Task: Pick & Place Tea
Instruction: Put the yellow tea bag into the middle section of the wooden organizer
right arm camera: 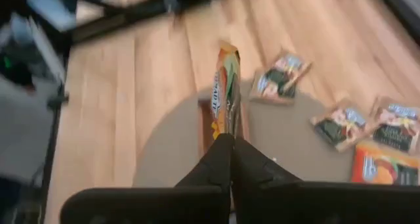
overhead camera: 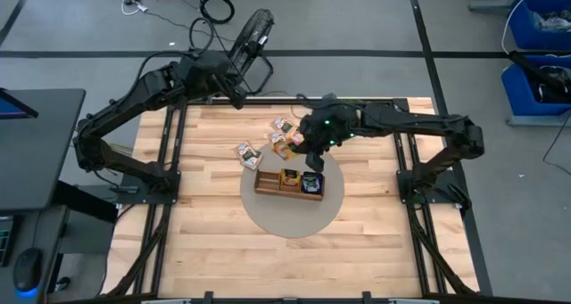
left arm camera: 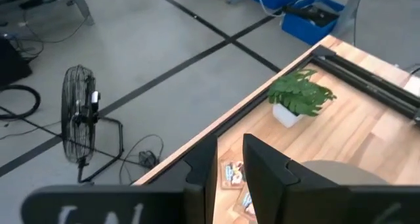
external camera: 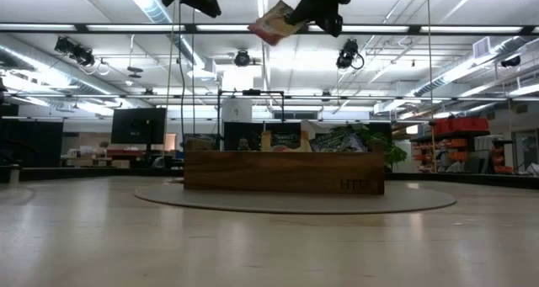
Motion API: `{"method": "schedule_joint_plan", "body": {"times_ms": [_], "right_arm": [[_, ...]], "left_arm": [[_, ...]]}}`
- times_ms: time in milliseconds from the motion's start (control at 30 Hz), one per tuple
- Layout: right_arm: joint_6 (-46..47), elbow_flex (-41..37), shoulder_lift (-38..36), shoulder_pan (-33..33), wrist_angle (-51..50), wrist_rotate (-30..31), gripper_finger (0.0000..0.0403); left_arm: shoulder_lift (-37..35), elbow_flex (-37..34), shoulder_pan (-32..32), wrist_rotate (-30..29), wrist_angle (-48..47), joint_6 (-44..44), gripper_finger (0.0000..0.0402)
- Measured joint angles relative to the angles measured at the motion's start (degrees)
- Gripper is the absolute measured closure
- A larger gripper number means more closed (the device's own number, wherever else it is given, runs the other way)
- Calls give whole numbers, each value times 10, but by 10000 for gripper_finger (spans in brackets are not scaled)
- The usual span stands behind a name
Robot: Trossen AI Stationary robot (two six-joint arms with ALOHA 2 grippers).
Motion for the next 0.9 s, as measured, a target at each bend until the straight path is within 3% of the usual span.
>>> {"method": "schedule_joint_plan", "body": {"times_ms": [267,900], "right_arm": [[-58,134,114,8,-178,-34,403],[-82,138,258,28,-201,-33,403]], "left_arm": [[0,0,0,0,-27,0,323],[0,0,0,-1,-79,38,323]]}}
